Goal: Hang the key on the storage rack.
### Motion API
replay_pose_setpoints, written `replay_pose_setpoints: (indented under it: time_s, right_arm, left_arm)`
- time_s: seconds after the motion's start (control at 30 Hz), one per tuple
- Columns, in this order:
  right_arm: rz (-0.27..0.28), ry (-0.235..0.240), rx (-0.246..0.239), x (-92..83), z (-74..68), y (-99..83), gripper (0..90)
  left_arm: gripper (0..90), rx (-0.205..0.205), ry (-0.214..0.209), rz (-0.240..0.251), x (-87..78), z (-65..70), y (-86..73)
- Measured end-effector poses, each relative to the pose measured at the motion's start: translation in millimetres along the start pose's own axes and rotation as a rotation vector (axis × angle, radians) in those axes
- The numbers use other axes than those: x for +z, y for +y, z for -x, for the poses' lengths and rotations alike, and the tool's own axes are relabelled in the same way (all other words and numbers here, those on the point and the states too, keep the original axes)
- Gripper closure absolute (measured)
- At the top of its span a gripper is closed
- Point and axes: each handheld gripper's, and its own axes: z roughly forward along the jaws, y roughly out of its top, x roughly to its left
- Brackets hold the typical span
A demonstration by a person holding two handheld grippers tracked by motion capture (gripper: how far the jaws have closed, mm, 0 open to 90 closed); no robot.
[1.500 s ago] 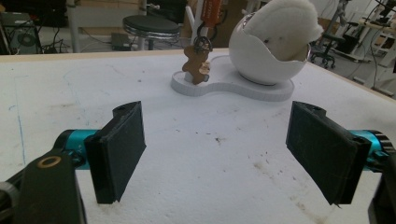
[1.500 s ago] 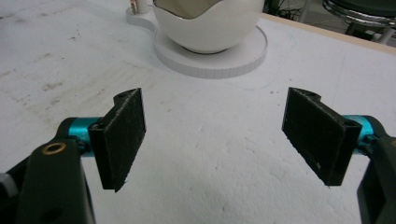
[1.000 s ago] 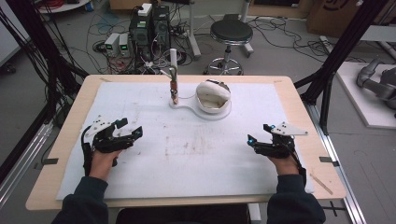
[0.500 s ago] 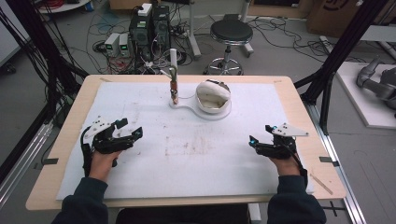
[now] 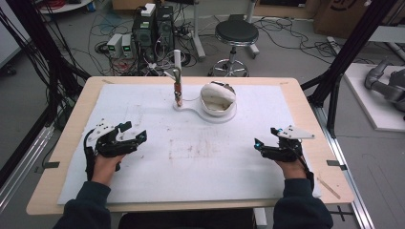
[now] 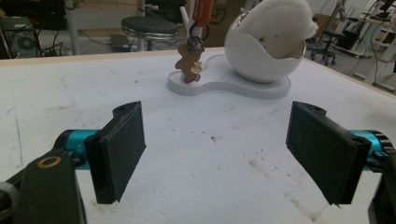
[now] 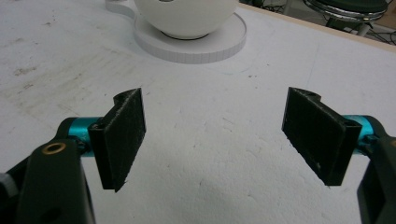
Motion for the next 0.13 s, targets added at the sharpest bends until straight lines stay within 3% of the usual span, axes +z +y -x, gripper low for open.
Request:
replay_pose_setpoints:
  time_s: [0.13]
  right_arm:
    - [0.003,0.003,0.007,0.9,1.0,0.2,21.9]
  left_arm:
    - [19.5,-0.004,0.006,0.0,0.8,-1.1,-0.2]
